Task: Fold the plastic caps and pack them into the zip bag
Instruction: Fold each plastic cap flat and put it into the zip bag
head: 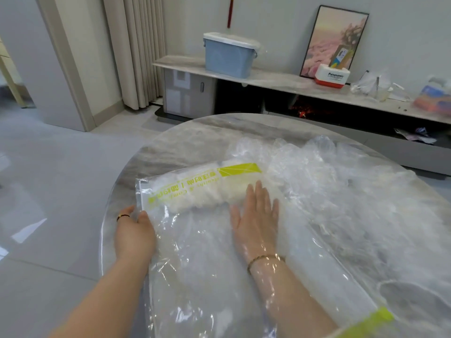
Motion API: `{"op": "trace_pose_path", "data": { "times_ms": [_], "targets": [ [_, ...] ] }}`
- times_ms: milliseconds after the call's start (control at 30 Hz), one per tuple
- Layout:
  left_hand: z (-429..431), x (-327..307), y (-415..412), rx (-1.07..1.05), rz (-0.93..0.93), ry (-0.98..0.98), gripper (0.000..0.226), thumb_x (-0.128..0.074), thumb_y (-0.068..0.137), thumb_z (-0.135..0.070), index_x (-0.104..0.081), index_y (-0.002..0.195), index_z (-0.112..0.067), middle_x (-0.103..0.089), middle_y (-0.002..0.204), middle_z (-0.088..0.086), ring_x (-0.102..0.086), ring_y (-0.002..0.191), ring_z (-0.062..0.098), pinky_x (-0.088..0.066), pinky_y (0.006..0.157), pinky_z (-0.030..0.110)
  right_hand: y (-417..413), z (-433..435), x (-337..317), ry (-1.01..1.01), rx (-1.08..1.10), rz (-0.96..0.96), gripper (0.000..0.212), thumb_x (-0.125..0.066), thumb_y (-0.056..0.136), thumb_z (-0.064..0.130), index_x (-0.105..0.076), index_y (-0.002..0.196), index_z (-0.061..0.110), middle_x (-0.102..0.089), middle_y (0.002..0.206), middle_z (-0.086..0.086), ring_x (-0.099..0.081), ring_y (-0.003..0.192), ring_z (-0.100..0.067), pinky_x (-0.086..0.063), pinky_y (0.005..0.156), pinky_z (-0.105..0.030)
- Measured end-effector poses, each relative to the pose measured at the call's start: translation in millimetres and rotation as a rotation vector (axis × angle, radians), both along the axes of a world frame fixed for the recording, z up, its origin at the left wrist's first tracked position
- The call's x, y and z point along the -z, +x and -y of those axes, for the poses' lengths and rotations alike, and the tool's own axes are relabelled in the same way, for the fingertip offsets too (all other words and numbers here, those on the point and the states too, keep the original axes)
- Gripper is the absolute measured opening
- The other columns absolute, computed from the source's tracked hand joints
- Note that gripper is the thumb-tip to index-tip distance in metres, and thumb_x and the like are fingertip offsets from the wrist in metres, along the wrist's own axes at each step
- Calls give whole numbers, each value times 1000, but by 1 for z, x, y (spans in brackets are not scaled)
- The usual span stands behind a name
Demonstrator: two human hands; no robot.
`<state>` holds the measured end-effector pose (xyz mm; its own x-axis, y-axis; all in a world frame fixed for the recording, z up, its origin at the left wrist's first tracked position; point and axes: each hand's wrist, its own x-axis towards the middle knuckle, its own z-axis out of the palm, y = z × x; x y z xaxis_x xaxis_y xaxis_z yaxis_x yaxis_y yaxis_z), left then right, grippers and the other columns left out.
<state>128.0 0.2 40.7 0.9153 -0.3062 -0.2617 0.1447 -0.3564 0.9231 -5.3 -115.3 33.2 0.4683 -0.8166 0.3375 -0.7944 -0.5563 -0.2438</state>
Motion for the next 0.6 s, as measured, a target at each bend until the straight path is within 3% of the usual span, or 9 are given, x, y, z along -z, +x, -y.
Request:
{"op": "trace_pose_path", "data": {
  "times_ms": [33,100,167,233,333,400,467,533,600],
  "targets": [
    [0,-2,0,-8,-5,-5,44,-37,99,-22,-30,141,-13,-46,73,7,-49,88,33,-40,82,39,-11,-8,0,-6,-98,-7,63,-25,85,43,-52,124,1,-54,129,-20,-56,115,-30,-21,100,-37],
    [-2,-7,-2,23,72,39,52,-39,98,-27,-22,145,-13,-55,102,16,-51,108,37,-39,94,43,-40,-27,5,-14,-313,-82,51,-19,97,41,-45,125,6,-51,131,-15,-48,119,-26,-26,101,-33],
    [-5,-12,-6,121,254,144,58,-42,96,-29,-20,146,-9,-41,137,17,-37,127,34,-32,103,44,-74,-36,19,-100,-422,-149,57,-9,99,44,-28,140,11,-27,149,-9,-29,134,-21,-20,109,-32],
    [-10,-21,-20,254,457,200,61,-47,94,-30,-23,146,-10,-30,147,13,-26,135,30,-24,109,40,-104,-47,26,-144,-471,-239,56,-6,99,42,-12,147,14,-8,156,-4,-12,142,-16,-12,113,-28],
    [-18,-37,-63,641,697,163,76,-48,86,-54,-20,146,-17,-21,152,3,-17,140,18,-12,114,28,-148,-66,11,-90,-495,-285,47,-3,98,36,-42,120,21,-50,130,0,-49,117,-11,-27,104,-21],
    [-31,-44,-99,901,792,122,97,-26,62,-77,-9,145,-30,-13,149,-14,-12,137,3,-4,108,14,-171,-76,-12,-71,-484,-264,33,-23,93,41,-53,93,27,-67,93,12,-59,86,0,-44,73,-12],
    [-44,-44,-134,1075,1012,143,103,-20,55,-84,-4,144,-34,-22,144,-17,-16,129,-3,-5,104,10,-198,-81,-24,-58,-421,-263,26,-39,77,44,-58,68,30,-60,65,18,-55,63,4,-39,51,-11],
    [-55,-30,-150,1200,1153,206,107,-35,60,-81,-5,147,-28,-53,130,-3,-36,119,8,-12,105,21,-212,-82,-27,-37,-325,-260,26,-41,72,41,-56,55,29,-53,51,17,-51,49,1,-33,43,-12],
    [-55,-10,-154,1222,1265,245,124,-58,51,-72,-1,148,-20,-64,118,3,-41,113,17,-9,107,29,-226,-75,-30,-74,-176,-204,27,-40,70,37,-50,46,28,-41,42,14,-41,40,-1,-20,37,-11]
  ]
}}
